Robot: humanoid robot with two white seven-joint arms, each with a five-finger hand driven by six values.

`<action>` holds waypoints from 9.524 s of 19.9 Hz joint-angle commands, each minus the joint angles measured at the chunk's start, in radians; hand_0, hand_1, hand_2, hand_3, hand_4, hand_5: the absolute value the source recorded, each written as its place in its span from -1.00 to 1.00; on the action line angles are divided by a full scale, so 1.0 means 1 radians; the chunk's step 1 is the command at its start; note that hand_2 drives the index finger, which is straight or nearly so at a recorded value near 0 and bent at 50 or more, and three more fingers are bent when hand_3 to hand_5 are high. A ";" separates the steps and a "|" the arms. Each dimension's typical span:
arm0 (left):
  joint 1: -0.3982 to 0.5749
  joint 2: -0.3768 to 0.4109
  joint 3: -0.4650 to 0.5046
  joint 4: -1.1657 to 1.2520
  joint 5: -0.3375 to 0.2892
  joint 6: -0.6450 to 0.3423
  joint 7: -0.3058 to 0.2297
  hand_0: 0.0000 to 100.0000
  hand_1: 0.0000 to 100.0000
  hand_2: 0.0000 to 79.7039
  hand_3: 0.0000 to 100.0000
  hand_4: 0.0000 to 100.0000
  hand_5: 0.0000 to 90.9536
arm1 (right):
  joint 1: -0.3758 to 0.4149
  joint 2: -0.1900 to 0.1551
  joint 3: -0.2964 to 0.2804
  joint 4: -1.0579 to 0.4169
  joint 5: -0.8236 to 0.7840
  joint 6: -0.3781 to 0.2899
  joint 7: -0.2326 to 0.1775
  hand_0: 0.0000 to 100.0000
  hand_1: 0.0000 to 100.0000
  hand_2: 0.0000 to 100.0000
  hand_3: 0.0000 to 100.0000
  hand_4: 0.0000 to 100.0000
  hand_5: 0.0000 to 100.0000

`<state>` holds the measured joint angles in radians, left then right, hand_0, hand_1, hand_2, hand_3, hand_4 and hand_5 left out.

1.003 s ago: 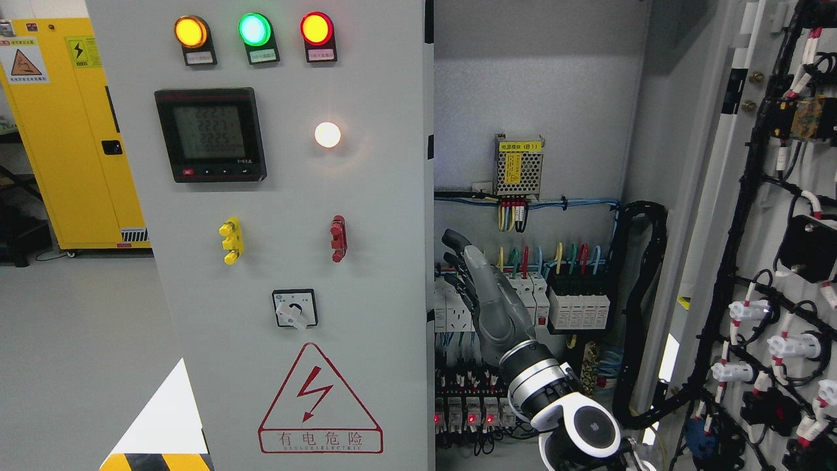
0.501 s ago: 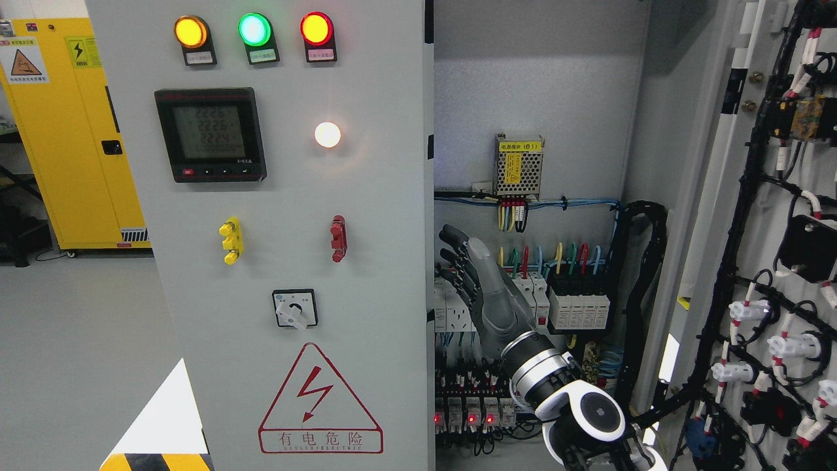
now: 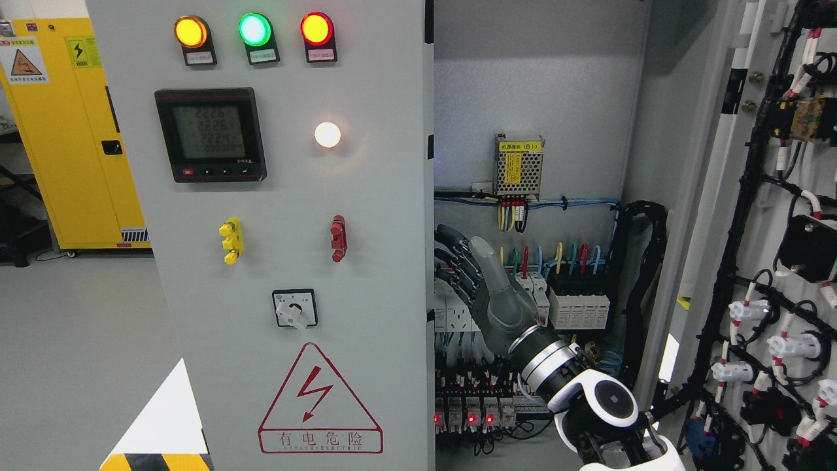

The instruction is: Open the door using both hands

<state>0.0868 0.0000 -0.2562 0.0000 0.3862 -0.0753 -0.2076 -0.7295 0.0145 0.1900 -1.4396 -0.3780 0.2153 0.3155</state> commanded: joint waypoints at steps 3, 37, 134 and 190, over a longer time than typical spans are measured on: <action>-0.001 0.009 0.000 -0.025 0.000 -0.003 -0.003 -0.40 -0.77 -1.00 -1.00 -1.00 -1.00 | -0.028 0.022 -0.033 0.048 -0.007 -0.001 0.068 -0.57 -0.87 -1.00 -1.00 -1.00 -1.00; -0.001 0.009 0.000 -0.025 0.000 -0.003 -0.003 -0.39 -0.77 -1.00 -1.00 -1.00 -1.00 | -0.107 0.019 -0.090 0.131 -0.032 0.073 0.300 -0.57 -0.86 -1.00 -1.00 -1.00 -1.00; -0.001 0.009 0.000 -0.025 -0.001 -0.004 -0.010 -0.37 -0.78 -1.00 -1.00 -1.00 -1.00 | 0.145 0.134 0.592 -0.117 -0.058 0.134 0.373 -0.57 -0.86 -1.00 -1.00 -1.00 -1.00; 0.524 0.209 0.302 -2.042 -0.153 -0.280 -0.274 -0.68 -0.91 -0.96 -0.80 -0.88 -1.00 | 1.332 -0.275 -0.293 -0.650 -0.048 -0.766 0.125 -0.57 -0.87 -1.00 -1.00 -1.00 -1.00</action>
<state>0.5986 0.1865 -0.0685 -1.6653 0.2447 -0.2684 -0.4093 0.5601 -0.2207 0.0270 -2.0349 -0.4241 -0.5039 0.4421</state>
